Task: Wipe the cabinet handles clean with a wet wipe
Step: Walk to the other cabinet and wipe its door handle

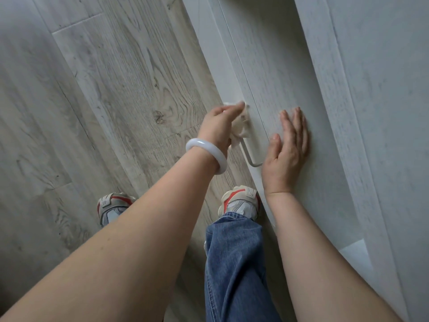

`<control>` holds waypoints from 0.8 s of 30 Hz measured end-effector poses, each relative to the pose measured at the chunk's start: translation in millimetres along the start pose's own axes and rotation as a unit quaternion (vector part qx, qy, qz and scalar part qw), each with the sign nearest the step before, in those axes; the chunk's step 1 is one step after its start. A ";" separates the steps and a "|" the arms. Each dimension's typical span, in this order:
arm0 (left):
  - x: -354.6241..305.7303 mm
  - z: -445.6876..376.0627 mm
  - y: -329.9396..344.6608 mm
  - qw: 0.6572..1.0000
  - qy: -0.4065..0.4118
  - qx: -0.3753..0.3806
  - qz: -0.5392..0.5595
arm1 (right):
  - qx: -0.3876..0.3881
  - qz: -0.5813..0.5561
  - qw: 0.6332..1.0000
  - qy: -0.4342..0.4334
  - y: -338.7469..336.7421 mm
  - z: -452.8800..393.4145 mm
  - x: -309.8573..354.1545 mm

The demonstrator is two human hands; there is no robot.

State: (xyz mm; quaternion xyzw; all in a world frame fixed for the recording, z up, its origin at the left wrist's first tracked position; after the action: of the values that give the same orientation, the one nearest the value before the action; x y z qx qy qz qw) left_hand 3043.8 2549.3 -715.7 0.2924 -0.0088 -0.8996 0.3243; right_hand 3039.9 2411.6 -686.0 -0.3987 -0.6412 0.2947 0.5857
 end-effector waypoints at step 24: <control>25.3 3.7 8.4 0.980 0.030 -0.180 -0.085 | -0.116 0.188 0.975 -0.022 3.9 -5.4 -14.1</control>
State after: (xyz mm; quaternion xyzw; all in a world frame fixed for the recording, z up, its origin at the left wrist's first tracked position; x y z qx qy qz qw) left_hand 3031.1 2527.1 -724.0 0.2560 0.1878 -0.9016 0.2937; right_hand 3045.8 2401.1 -695.9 -0.5708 -0.5968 0.3321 0.4557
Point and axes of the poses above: each hand's wrist, its own z-axis away from the middle knuckle, its own y-axis out of the palm, x = y × z, the point moved 3 cm from there along -z, towards the middle knuckle, and after that the axes turned 6 degrees about y, right-handed, at the moved point
